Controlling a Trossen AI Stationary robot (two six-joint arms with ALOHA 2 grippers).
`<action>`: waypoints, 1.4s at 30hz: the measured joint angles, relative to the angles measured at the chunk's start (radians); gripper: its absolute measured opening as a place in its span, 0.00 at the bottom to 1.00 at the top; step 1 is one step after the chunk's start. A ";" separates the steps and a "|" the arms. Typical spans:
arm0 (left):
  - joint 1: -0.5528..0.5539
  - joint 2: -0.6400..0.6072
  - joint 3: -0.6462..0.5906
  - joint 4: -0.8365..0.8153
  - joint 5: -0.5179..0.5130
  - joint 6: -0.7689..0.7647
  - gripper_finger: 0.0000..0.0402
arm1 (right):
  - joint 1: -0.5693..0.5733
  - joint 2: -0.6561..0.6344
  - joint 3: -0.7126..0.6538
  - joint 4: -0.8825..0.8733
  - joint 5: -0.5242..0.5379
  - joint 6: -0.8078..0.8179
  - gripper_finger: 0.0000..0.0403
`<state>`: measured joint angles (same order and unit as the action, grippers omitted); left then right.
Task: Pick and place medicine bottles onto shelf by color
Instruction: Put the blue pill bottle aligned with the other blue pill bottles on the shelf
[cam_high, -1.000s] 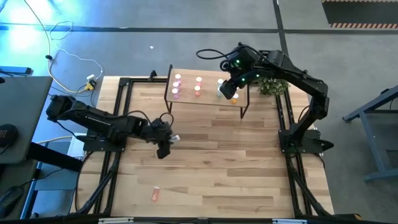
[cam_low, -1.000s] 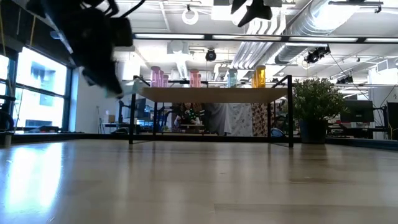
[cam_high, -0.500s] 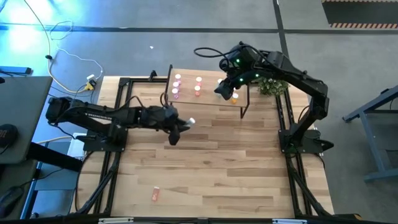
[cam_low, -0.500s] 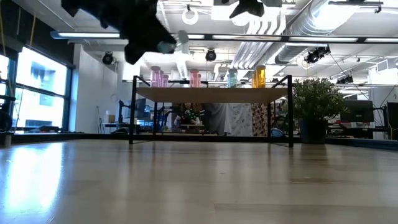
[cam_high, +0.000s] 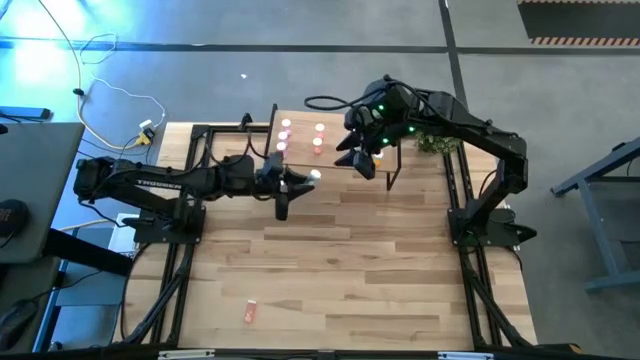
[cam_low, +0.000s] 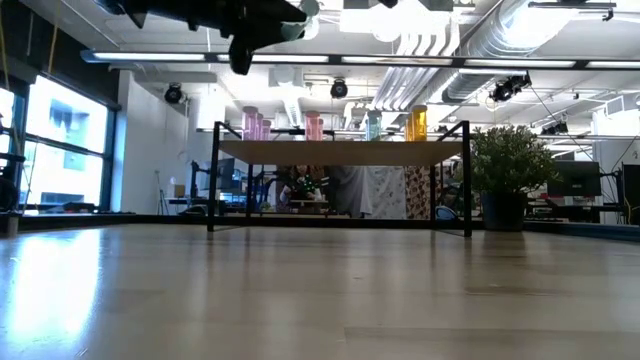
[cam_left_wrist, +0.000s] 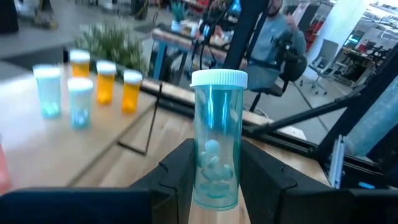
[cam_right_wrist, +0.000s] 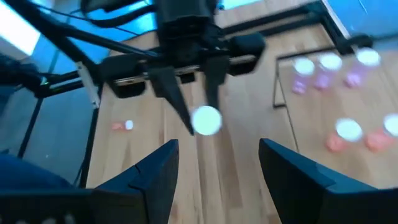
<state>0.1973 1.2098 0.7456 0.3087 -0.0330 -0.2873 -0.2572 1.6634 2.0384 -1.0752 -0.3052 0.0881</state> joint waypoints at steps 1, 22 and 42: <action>0.002 0.000 0.000 0.013 0.000 0.016 0.25 | 0.004 0.000 0.000 0.010 -0.008 -0.013 0.53; 0.005 0.000 0.000 0.196 0.021 0.152 0.25 | 0.069 0.082 0.000 0.224 -0.046 -0.061 0.53; 0.006 0.000 0.000 0.212 0.021 0.160 0.25 | 0.074 0.124 -0.001 0.205 -0.042 -0.044 0.29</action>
<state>0.2035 1.2098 0.7460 0.5204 -0.0120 -0.1268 -0.1829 1.7870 2.0373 -0.8700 -0.3477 0.0441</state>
